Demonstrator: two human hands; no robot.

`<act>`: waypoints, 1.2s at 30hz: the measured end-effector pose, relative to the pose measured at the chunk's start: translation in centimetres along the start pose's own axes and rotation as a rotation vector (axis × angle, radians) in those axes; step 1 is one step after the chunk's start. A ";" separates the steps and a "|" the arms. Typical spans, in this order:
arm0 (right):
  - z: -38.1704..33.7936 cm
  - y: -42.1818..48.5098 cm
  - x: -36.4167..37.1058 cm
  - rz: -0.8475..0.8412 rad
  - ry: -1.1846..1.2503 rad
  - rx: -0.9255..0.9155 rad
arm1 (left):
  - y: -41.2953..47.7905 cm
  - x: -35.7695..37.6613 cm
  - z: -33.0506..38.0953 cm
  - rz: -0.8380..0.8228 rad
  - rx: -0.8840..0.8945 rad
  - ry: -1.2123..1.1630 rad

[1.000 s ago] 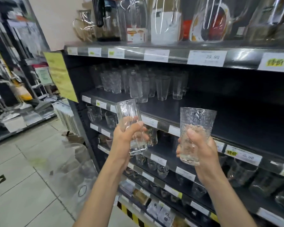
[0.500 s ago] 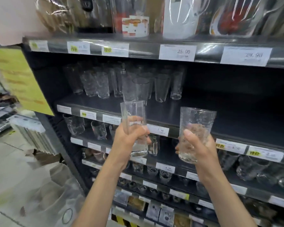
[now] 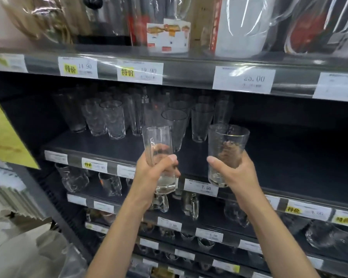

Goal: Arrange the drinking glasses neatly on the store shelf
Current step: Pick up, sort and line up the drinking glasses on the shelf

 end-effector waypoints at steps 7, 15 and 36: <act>0.9 5.0 3.1 0.015 -0.123 0.037 | 3.1 -1.7 -0.4 -0.033 0.001 0.032; 2.8 7.5 5.7 0.062 -0.181 0.105 | 6.7 -3.4 -1.7 -0.054 -0.051 0.085; 4.8 9.7 7.1 0.190 -0.053 0.139 | 8.7 -4.6 -2.8 -0.144 -0.033 0.052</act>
Point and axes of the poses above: each hand's wrist, its own y-axis towards the middle knuckle, its own x-axis out of the palm, z = x × y, the point moved 2 cm from there along y, towards the middle knuckle, and after that the axes turned 3 degrees about y, right-handed, at the moved point
